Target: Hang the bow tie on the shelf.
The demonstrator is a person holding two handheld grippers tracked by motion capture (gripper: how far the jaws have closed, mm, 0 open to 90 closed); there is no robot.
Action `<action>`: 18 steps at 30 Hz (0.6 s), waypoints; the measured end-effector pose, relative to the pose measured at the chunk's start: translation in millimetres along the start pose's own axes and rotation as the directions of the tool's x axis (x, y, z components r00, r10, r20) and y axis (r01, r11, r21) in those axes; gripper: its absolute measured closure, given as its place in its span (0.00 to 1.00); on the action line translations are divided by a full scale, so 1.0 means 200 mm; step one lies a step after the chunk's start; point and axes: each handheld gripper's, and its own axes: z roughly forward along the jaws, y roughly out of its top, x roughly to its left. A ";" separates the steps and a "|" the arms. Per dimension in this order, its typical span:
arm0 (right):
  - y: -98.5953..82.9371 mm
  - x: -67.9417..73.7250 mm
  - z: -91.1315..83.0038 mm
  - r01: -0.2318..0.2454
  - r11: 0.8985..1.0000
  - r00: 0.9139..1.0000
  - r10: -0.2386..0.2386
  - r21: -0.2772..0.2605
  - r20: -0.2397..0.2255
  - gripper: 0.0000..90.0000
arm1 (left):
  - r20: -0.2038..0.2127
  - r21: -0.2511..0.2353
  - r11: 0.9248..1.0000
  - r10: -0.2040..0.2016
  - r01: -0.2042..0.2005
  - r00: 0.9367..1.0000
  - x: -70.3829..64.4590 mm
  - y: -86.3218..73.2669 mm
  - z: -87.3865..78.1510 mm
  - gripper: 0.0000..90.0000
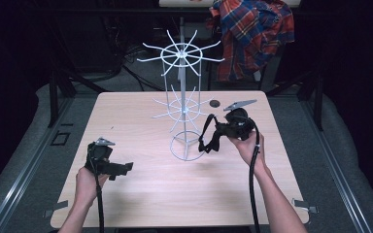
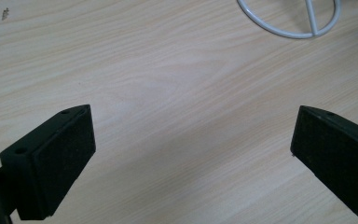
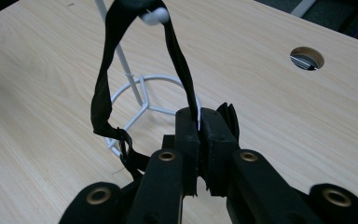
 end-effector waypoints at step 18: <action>0.01 0.02 0.01 0.018 1.000 1.000 -0.018 -0.003 0.003 0.96 | -0.019 -0.002 1.000 0.008 -0.008 1.000 0.00 -0.01 -0.02 0.00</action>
